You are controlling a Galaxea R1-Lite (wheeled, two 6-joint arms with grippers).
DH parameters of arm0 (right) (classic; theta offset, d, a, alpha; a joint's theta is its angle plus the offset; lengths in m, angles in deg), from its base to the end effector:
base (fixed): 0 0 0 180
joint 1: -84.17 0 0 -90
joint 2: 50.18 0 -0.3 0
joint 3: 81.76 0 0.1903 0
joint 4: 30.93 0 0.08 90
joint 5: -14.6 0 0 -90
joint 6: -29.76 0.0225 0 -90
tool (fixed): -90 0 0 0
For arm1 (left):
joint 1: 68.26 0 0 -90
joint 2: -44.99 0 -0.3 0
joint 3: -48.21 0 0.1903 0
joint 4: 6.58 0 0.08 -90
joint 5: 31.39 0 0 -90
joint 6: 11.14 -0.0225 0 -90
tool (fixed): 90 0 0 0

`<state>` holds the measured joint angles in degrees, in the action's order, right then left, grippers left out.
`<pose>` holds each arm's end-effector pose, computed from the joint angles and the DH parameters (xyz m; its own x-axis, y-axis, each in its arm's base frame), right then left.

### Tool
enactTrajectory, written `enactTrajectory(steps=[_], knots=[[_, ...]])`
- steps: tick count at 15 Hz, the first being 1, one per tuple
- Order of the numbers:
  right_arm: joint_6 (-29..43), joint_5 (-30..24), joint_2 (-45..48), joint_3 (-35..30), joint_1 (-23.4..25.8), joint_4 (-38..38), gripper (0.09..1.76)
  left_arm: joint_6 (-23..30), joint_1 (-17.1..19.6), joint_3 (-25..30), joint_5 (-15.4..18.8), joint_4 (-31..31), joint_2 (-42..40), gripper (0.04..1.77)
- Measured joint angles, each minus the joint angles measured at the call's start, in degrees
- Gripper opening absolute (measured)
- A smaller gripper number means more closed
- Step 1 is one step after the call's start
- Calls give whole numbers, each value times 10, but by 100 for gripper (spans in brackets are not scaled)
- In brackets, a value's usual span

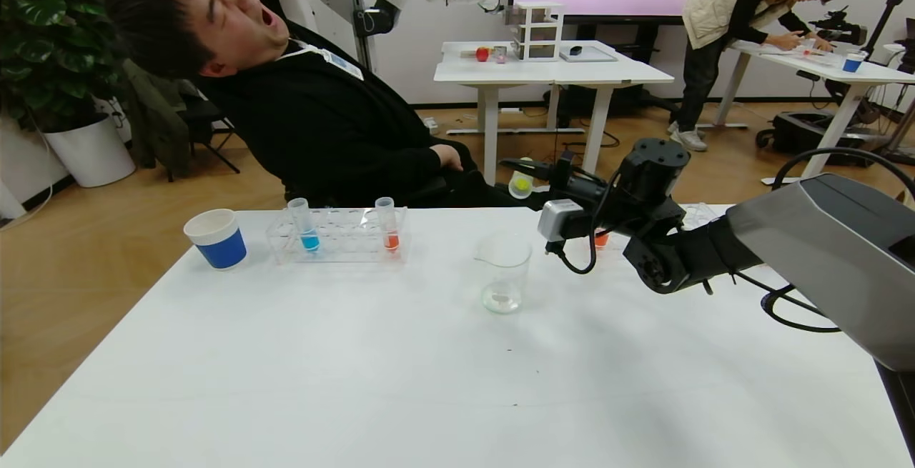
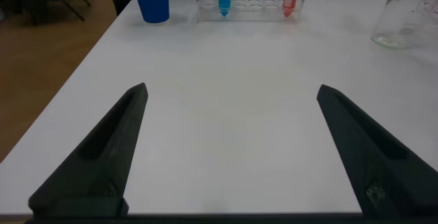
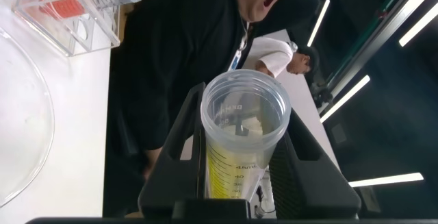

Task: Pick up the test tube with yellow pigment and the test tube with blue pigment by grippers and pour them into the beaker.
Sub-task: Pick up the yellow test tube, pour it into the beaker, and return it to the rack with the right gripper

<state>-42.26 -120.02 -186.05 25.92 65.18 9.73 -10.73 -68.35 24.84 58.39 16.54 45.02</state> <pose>0.4457 0.1701 0.1397 0.4286 0.8903 0.1537 -0.0775 0.2057 -0.9755 -0.0228 0.0001 0.0759 1.0000 0.0023 0.0038 -0.0022 1.0000 -0.0072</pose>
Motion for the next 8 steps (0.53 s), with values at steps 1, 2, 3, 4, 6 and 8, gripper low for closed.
enactTrajectory(steps=[1, 2, 3, 4, 6, 8], knots=[[-9, 0, -2, 1, 1, 0, 53, 0, 0, 0, 0, 0, 0, 172], [-17, 2, -5, 6, 2, 0, 53, 0, 0, 0, 0, 0, 0, 172], [-27, 4, -7, 14, 2, -1, 53, 0, 0, 0, 0, 0, 0, 172], [-34, 5, -9, 21, 3, -1, 53, 0, 0, 0, 0, 0, 0, 172], [-49, 10, -13, 33, 3, -2, 53, 0, 0, 0, 0, 0, 0, 172], [-54, 16, -19, 41, 5, -4, 53, 0, 0, 0, 0, 0, 0, 172]])
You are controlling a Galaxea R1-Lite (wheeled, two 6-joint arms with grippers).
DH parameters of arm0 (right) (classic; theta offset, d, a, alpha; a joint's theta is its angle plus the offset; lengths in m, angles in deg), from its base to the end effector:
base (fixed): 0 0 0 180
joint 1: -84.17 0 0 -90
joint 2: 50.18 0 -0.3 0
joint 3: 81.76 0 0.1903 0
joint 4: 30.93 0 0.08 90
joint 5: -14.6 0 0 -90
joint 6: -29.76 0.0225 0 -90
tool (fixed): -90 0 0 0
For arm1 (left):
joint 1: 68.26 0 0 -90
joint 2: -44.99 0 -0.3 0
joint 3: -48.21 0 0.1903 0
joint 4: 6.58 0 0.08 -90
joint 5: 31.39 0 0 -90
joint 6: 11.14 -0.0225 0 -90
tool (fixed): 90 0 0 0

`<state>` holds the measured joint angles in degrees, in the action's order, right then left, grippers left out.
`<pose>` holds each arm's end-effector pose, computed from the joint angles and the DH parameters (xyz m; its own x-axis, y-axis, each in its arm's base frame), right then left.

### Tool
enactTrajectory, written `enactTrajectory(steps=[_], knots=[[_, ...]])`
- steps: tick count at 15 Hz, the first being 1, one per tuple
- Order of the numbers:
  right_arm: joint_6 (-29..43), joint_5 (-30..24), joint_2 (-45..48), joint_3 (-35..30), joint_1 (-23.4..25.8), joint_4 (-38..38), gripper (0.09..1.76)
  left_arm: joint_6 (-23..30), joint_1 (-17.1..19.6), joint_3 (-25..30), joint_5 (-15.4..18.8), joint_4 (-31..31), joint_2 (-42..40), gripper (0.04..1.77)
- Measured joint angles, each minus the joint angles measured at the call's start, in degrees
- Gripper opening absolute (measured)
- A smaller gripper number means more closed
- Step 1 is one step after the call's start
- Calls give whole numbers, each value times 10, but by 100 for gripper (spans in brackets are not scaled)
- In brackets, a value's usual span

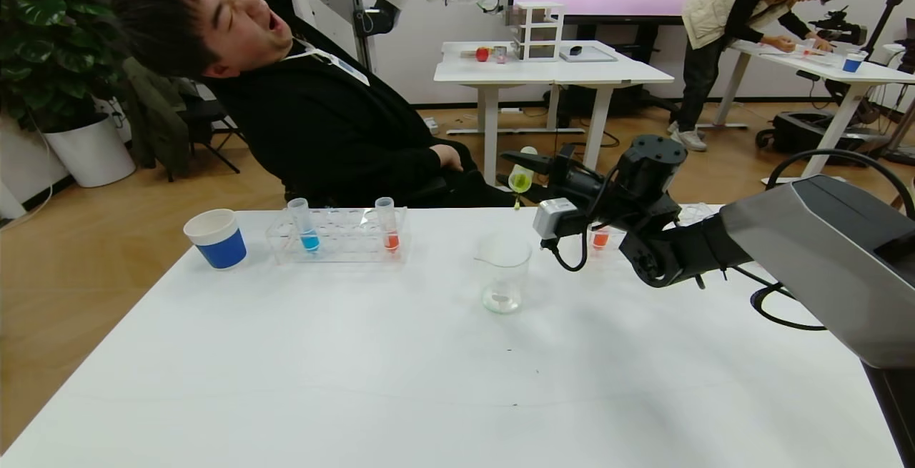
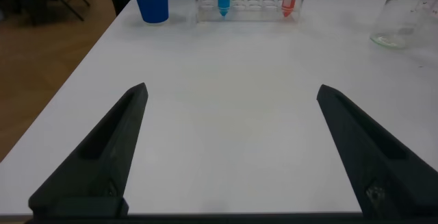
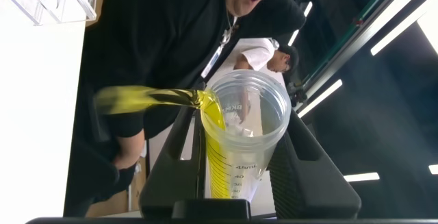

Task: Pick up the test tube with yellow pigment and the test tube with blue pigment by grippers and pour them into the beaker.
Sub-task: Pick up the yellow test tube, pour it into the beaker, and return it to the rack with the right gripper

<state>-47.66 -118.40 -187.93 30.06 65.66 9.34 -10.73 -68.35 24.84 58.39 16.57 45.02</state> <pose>0.4566 0.1691 0.1424 0.4554 0.8717 0.1811 0.0422 0.1821 -0.9824 -0.0228 0.0001 0.0759 1.0000 0.0023 0.0033 -0.0022 1.0000 -0.0072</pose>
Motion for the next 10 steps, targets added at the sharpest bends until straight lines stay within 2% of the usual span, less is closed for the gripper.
enactTrajectory(steps=[10], knots=[[-66, 2, -6, 13, 2, 0, 53, 0, 0, 0, 0, 0, 0, 172]])
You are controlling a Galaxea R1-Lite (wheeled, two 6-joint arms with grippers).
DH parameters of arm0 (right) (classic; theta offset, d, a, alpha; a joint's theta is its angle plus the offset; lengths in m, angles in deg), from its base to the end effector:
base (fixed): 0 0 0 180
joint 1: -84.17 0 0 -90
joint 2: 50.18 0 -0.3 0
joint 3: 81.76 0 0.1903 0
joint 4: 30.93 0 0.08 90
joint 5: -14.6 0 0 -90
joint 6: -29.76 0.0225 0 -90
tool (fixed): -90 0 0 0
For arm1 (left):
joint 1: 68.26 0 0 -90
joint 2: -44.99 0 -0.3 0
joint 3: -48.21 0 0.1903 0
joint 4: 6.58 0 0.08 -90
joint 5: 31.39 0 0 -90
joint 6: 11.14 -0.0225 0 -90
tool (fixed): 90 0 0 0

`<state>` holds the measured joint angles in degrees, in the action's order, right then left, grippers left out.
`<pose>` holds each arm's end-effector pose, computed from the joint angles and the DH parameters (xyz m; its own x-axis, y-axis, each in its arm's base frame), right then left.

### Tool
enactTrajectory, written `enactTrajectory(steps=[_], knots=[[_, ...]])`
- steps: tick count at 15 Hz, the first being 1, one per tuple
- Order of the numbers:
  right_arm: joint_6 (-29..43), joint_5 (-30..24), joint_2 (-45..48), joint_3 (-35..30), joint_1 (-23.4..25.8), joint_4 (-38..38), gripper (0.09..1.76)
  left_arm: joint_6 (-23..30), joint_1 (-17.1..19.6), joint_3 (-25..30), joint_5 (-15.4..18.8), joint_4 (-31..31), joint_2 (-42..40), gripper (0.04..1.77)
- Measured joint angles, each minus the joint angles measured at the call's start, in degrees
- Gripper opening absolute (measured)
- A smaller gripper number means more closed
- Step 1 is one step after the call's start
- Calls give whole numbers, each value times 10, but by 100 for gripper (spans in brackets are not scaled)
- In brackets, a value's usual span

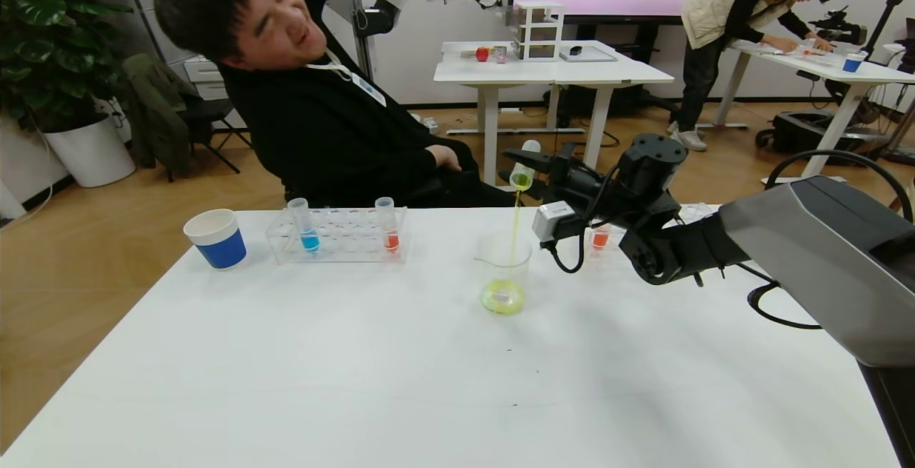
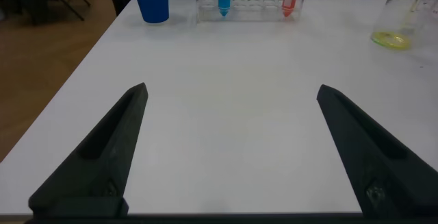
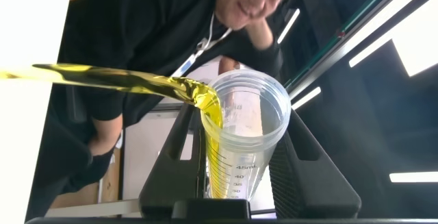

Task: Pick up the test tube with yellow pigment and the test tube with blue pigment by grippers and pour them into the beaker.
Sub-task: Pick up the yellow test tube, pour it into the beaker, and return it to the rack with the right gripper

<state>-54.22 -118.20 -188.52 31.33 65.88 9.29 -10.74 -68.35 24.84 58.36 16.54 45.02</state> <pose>0.4600 0.1681 0.1432 0.4598 0.8676 0.1895 0.1544 0.1321 -0.9791 -0.0228 0.0001 0.0759 1.0000 0.0028 0.0038 -0.0028 1.0000 -0.0070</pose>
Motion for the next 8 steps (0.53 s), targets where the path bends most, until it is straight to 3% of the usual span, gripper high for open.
enactTrajectory(steps=[8], knots=[[-86, -6, 17, -9, -6, -1, 53, 0, 0, 0, 0, 0, 0, 172]])
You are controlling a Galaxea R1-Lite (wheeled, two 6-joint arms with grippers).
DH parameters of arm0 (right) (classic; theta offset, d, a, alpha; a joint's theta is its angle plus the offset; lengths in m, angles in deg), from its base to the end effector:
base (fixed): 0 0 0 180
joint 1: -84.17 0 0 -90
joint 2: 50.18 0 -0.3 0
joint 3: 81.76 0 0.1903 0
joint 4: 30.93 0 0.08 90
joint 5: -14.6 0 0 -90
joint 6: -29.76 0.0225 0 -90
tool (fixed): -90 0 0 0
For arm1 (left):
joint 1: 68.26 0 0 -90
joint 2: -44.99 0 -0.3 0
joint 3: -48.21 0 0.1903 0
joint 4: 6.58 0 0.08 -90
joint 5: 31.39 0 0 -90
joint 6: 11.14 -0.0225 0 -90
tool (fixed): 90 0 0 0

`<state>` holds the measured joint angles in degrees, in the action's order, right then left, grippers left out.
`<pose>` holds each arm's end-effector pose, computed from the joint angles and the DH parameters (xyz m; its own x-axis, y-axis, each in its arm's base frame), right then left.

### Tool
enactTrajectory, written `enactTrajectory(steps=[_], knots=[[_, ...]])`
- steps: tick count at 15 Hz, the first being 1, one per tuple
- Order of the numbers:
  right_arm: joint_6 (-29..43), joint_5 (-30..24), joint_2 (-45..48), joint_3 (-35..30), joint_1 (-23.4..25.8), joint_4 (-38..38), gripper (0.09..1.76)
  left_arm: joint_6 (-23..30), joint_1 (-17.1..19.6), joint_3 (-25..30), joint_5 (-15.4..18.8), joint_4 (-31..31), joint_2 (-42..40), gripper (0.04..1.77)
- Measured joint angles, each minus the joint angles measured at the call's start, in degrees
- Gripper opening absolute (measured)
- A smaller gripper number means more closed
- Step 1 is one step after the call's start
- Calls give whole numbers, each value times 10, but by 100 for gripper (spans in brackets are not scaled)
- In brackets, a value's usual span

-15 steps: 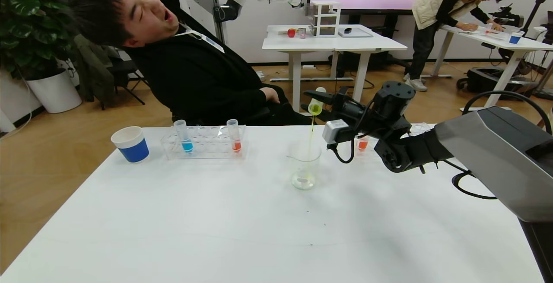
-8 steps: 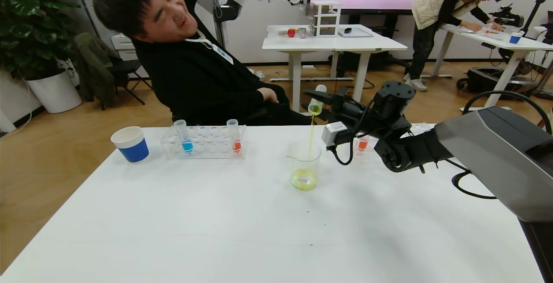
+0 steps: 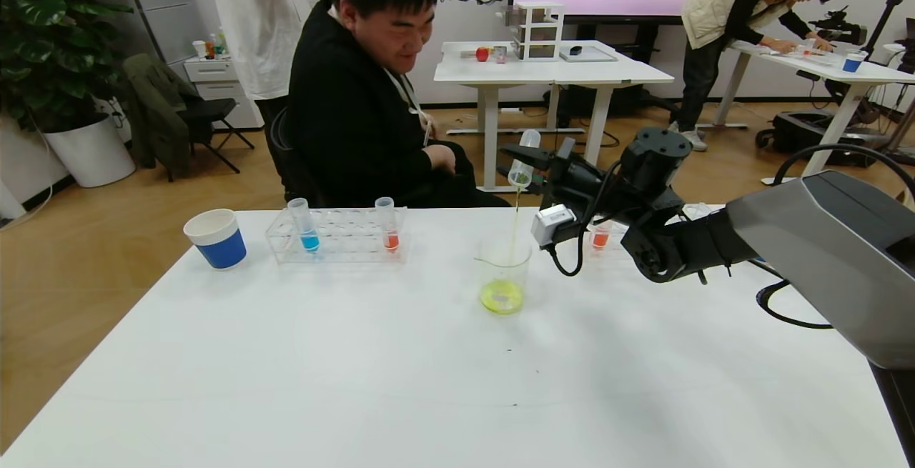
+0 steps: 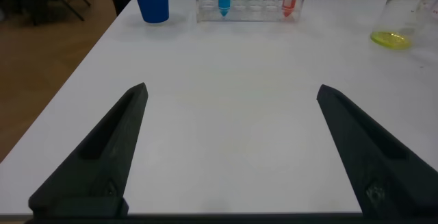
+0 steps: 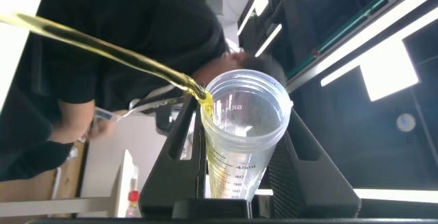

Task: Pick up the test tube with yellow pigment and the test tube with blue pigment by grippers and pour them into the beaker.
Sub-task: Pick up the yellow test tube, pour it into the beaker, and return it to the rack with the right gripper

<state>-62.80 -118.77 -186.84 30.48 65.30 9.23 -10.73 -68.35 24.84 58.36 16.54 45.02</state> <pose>0.4532 0.1712 0.1534 0.4400 0.8761 0.1972 0.2949 0.0665 -0.9532 -0.0228 0.0001 0.0759 1.0000 0.0028 0.0038 -0.0028 1.0000 -0.0072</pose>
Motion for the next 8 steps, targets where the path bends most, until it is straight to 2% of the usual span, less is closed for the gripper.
enactTrajectory(steps=[5, 8], knots=[[-67, -2, 9, -23, -2, 0, 53, 0, 0, 0, 0, 0, 0, 172], [-70, 4, 18, -43, -2, -1, 53, 0, 0, 0, 0, 0, 0, 172]])
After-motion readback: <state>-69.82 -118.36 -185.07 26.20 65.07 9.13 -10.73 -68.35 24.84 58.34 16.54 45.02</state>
